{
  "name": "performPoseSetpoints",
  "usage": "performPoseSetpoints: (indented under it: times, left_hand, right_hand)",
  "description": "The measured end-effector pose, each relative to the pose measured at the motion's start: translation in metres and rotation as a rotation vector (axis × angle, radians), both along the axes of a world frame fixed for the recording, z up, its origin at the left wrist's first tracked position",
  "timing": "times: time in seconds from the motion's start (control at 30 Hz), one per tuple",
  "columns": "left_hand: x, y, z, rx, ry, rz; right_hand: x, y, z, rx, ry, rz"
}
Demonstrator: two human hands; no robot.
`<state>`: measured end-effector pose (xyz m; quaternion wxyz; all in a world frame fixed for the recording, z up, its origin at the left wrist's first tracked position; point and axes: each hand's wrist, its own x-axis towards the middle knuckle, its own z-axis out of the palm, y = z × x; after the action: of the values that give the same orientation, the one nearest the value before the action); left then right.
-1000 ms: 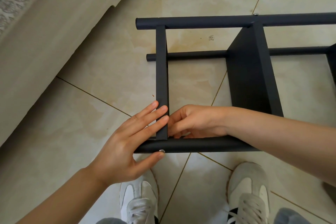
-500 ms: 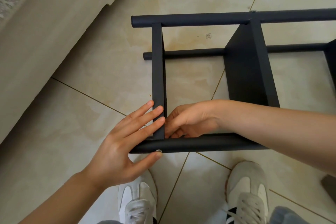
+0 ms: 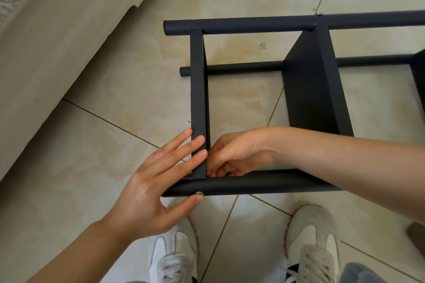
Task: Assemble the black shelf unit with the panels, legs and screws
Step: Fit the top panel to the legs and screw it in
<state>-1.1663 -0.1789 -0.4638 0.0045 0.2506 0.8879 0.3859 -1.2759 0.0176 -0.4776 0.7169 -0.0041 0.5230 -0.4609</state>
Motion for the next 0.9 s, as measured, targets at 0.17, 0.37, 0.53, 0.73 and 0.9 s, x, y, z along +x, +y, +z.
performPoseSetpoints:
  times: [0.17, 0.37, 0.53, 0.73, 0.9]
  left_hand:
    - [0.000, 0.000, 0.000, 0.007, -0.006, 0.000]
    - [0.000, 0.000, -0.001, -0.012, -0.007, 0.000]
    - [0.000, 0.000, -0.001, -0.025, -0.010, 0.004]
    - [0.000, 0.000, -0.001, -0.024, -0.007, 0.002]
    - [0.000, -0.001, -0.001, -0.034, -0.008, 0.002]
  right_hand:
    - [0.000, -0.003, 0.001, -0.021, -0.004, -0.023]
    - [-0.008, -0.002, 0.004, -0.005, 0.054, 0.022]
    - [-0.009, -0.009, 0.002, 0.006, 0.075, 0.001]
    - [-0.015, -0.006, 0.004, -0.010, -0.008, 0.008]
    - [-0.015, -0.010, 0.003, 0.053, 0.039, 0.074]
